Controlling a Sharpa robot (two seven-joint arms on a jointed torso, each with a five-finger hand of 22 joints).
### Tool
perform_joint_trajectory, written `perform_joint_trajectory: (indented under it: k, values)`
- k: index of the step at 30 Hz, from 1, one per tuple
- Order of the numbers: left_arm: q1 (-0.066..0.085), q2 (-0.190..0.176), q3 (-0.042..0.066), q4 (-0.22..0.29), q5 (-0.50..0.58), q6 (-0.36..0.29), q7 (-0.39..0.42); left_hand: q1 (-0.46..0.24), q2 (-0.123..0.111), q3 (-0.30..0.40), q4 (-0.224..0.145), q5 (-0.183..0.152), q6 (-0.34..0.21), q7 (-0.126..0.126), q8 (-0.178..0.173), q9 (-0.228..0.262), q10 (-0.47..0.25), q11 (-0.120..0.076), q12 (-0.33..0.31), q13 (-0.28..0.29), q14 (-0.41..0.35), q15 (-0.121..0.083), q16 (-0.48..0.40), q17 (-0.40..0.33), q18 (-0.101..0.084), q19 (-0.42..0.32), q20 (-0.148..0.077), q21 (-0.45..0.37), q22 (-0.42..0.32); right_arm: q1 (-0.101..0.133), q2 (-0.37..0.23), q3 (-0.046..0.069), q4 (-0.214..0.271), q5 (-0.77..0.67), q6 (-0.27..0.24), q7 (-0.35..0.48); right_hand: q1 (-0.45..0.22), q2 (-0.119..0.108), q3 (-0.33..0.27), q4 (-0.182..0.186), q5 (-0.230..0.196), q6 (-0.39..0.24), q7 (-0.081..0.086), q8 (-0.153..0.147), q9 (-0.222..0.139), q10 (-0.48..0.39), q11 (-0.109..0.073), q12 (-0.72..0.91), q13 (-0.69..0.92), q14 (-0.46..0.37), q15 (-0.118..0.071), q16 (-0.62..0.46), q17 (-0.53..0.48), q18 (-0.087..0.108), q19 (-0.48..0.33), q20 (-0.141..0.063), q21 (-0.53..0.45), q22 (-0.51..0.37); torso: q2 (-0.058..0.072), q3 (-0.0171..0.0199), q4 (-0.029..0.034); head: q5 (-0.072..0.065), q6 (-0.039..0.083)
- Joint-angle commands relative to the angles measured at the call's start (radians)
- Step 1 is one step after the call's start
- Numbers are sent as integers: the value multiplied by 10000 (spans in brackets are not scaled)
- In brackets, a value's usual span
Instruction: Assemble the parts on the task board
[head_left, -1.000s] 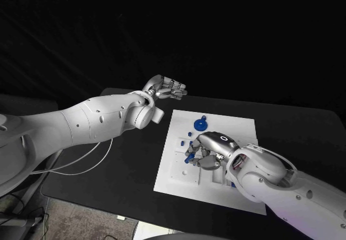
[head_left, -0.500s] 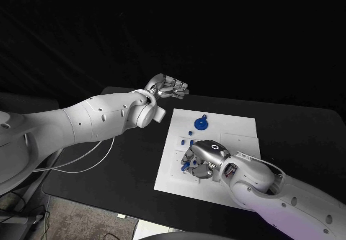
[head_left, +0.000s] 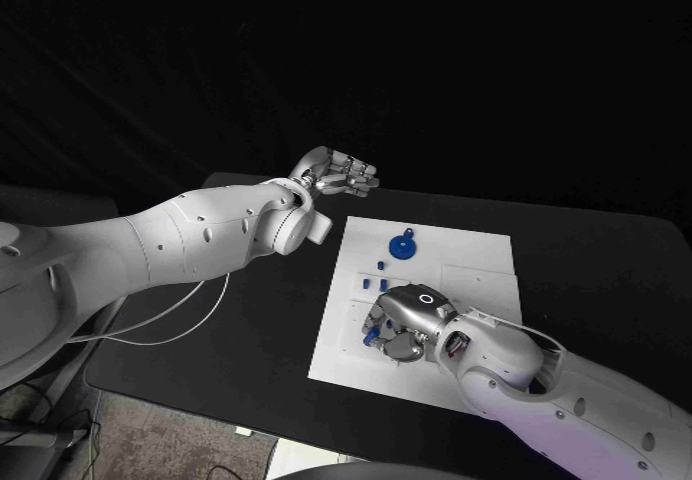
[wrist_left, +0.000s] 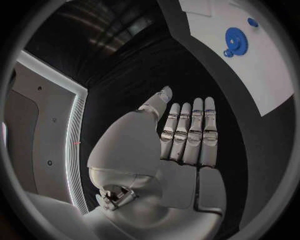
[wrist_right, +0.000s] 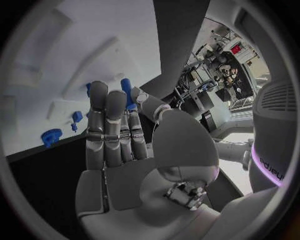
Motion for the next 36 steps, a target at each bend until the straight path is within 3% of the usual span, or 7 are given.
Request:
perform_joint_trajectory:
  k: [1, 19, 36]
  values:
    - [6, 14, 6, 23, 42, 133, 73, -32, 87, 8, 34, 8, -25, 18, -11, -8, -29, 16, 60, -3, -57, 14, -45, -10, 151, 61, -19, 64, -9, -7, 8, -14, -20, -307, 49, -92, -6, 96, 9, -37, 37, 58, 11, 44, 157, 218, -161, 26, 14, -13, -91, -29, 15, 107, 342, -67, 39, 12, 1, -5, -5, 5, -7]
    - [6, 2, 6, 34, 42, 146, 63, -37, 87, 0, 49, 9, -31, 19, -10, -7, -37, 18, 60, -3, -60, 17, -44, -10, 151, 63, -15, 62, -27, -6, 2, -67, -109, -647, 335, -320, -5, 103, -7, -69, 31, 77, 6, 46, 139, 233, -168, 27, 14, -15, -98, -37, 36, 69, 334, -81, 34, 45, 0, -5, -10, 12, -60]
    - [6, 3, 7, 36, 42, 155, 57, -37, 87, 0, 49, 9, -31, 19, -10, -7, -37, 18, 60, -3, -60, 17, -44, -10, 151, 63, -15, 62, -27, -5, 28, -220, -148, -683, 491, -322, -3, 117, -43, -94, 29, 85, 5, 47, 125, 237, -171, 28, 13, -18, -102, -48, 53, 53, 329, -91, 23, 64, 1, -3, -5, 17, -89]
